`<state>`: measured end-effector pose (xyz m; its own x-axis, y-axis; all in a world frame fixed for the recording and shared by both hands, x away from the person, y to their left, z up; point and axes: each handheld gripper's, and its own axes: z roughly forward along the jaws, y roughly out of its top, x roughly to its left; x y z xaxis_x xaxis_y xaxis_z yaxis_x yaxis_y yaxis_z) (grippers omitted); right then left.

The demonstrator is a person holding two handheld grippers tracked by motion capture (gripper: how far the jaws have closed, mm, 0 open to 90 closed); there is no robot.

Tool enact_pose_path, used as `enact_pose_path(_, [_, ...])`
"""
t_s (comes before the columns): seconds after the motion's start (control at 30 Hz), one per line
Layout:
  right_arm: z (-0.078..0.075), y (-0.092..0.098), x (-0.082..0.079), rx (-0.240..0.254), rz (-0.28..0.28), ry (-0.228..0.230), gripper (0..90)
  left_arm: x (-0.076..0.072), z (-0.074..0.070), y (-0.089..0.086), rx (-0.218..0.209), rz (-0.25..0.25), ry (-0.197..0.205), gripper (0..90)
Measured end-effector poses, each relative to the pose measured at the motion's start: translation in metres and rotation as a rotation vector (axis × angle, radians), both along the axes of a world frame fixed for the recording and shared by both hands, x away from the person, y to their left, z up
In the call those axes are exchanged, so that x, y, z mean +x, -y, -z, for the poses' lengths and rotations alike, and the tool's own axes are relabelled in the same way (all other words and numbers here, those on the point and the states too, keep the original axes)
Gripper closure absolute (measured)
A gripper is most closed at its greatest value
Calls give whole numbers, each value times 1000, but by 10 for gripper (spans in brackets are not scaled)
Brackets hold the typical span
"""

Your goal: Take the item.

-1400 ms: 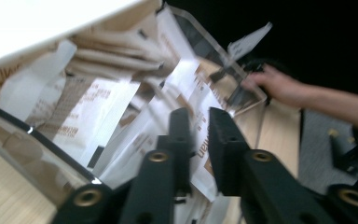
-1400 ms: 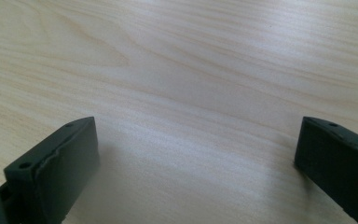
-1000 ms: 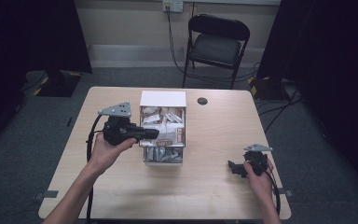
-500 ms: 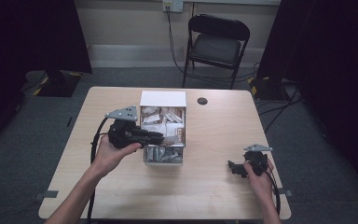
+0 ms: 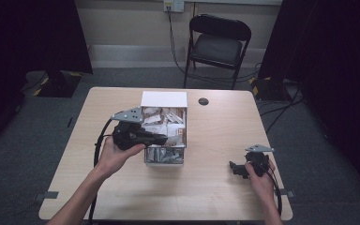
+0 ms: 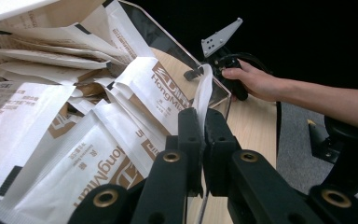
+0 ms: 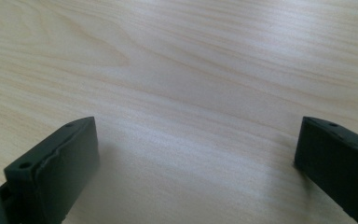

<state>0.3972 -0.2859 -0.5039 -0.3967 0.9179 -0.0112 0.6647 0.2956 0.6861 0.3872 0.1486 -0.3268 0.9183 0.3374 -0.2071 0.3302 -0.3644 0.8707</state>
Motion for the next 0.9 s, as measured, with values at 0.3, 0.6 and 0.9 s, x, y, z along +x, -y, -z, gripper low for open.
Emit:
enact_pose_path(0.3, [0, 0, 0, 1, 0, 0, 0, 3, -1, -8, -28, -17, -15, 880])
enact_pose_path(0.6, [0, 0, -1, 0, 0, 0, 0, 4, -3, -15, -53, -47, -7, 882])
enact_pose_path(0.9, [0, 0, 0, 0, 0, 0, 0, 5, -6, -22, -73, -79, 5, 882])
